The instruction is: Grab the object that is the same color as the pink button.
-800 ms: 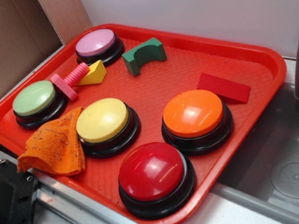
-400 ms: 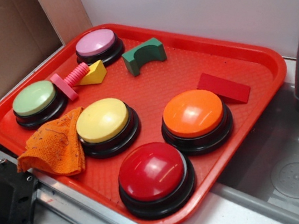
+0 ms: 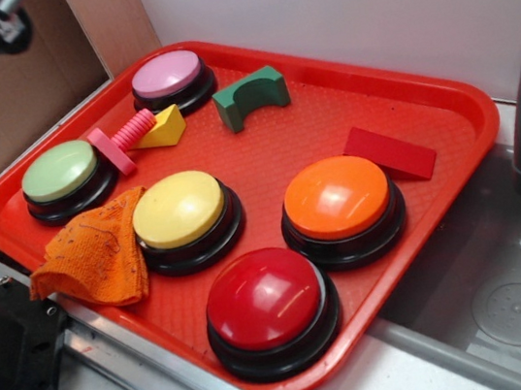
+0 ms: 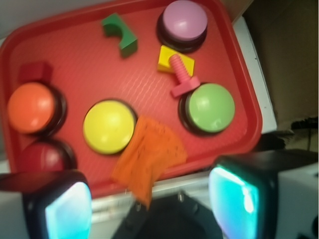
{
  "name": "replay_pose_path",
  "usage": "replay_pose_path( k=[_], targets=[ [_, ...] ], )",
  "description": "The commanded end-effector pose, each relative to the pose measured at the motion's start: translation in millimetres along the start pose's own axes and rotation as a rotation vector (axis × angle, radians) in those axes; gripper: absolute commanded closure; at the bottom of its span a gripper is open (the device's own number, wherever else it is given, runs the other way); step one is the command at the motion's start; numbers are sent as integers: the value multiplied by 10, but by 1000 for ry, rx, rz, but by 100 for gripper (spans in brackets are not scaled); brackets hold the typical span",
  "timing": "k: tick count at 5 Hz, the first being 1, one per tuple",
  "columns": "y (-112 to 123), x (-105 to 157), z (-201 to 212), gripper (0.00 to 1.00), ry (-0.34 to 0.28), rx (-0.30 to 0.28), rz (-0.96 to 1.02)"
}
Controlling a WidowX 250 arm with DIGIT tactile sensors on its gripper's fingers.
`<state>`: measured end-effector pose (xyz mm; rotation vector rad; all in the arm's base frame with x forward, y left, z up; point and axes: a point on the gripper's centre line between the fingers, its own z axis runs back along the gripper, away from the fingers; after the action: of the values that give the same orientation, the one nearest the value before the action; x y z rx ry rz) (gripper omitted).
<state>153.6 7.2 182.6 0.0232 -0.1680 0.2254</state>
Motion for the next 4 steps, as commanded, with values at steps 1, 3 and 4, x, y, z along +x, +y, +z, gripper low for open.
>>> replay_pose_path(
  k=[1, 3, 4],
  targets=[
    [414, 619, -518, 0, -102, 63, 97],
    [711, 904, -1100, 0, -3, 106, 119],
    [714, 943, -1280, 0, 30, 100, 109]
  ],
)
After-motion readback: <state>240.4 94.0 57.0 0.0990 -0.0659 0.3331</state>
